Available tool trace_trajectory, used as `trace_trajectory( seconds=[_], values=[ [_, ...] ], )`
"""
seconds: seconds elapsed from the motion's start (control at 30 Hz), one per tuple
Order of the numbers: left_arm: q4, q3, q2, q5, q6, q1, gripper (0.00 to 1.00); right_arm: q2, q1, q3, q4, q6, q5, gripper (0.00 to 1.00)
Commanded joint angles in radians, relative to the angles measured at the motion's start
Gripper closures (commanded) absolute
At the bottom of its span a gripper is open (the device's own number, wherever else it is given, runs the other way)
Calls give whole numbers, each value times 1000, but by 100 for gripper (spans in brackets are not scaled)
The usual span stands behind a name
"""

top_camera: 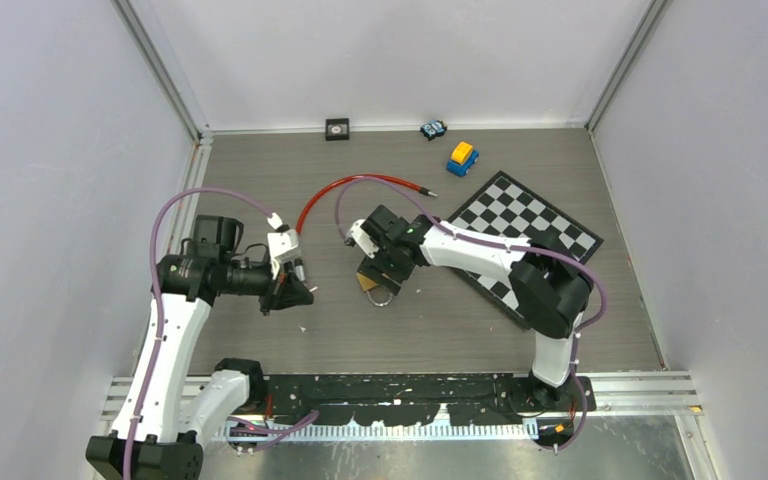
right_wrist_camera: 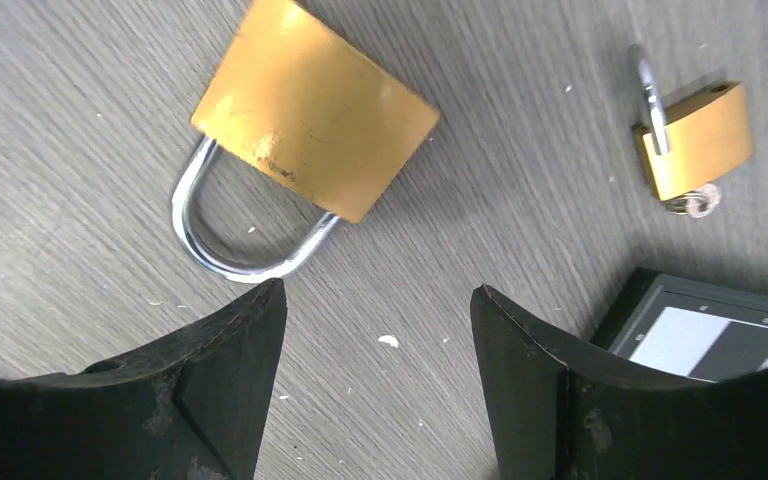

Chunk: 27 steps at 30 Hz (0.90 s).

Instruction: Unlock with the key

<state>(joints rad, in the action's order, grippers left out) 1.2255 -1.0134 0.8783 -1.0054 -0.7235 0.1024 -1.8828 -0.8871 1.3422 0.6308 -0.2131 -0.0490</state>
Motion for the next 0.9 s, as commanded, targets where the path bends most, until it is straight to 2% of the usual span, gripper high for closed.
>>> trace_trajectory(
  seconds=[0.0,0.1,0.3,0.47,0.87],
  values=[
    [-62,7,5,-24,17,-4,100,80,0,14,-31,-47,35,27],
    [-68,7,5,-23,16,-3,100,82,6,23,-29,-38,35,25],
    [-85,6,10,-24,25,-3,100,39,-7,58,-35,92,104,22],
    [-93,6,9,-24,34,-4,100,23,-19,56,-107,80,66,22],
    [-75,8,-16,-26,35,-4,100,-179,-20,303,-71,14,76,24]
  ],
)
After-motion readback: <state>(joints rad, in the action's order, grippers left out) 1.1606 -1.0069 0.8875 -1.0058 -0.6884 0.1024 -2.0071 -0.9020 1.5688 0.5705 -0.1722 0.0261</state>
